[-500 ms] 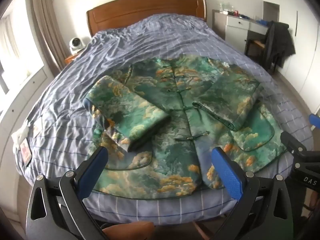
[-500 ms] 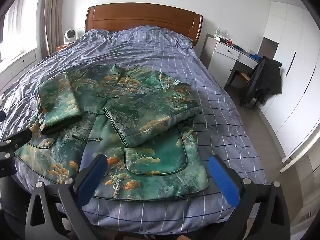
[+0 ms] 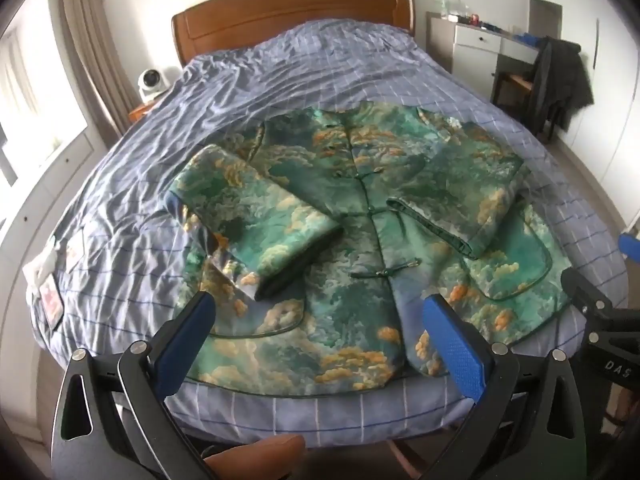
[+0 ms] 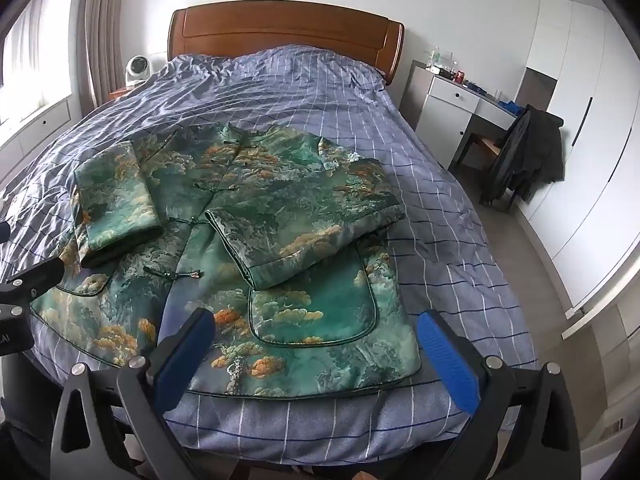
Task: Fold large clothes
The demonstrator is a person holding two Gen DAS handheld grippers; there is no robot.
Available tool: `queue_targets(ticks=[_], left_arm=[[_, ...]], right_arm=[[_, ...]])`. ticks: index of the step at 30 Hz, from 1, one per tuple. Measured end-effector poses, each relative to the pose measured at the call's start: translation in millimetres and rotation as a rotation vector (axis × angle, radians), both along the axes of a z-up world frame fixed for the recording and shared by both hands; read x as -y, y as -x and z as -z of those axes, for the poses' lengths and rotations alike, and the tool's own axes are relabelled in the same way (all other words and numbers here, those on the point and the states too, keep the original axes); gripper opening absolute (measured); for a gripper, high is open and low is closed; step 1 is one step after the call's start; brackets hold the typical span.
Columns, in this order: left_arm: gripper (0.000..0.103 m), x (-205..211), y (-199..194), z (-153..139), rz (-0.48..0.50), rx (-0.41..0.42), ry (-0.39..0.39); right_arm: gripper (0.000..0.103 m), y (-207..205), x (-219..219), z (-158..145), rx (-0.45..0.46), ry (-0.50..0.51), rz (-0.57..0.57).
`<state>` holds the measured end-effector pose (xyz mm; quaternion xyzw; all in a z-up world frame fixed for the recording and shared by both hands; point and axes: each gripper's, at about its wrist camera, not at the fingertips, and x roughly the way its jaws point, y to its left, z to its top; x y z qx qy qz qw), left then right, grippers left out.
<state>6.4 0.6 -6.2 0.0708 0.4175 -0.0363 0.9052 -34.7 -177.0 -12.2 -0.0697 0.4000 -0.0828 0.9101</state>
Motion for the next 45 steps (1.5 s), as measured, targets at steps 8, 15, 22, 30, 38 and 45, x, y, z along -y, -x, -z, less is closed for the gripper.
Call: queue_targets(ticks=[8, 15, 22, 30, 38, 45], left_arm=[[0.103, 2, -4, 3, 0.007, -0.013, -0.017], [0.103, 2, -2, 2, 0.013, -0.007, -0.019], [0.103, 1, -1, 2, 0.019, -0.016, -0.008], [0.103, 0, 0, -1, 0.026, -0.024, 0.011], [0.103, -1, 5, -7, 0.033, -0.020, 0.027], [0.103, -1, 8, -9, 0.034, -0.023, 0.035]], right_arm=[[0.103, -11, 1, -2, -0.034, -0.014, 0.009], [0.103, -12, 1, -1, -0.037, -0.012, 0.006], [0.103, -12, -1, -1, -0.032, -0.006, 0.006], [0.103, -10, -4, -4, -0.031, -0.008, -0.001], [0.103, -4, -3, -11, -0.022, -0.014, -0.006], [0.103, 3, -2, -15, -0.029, -0.019, -0.011]])
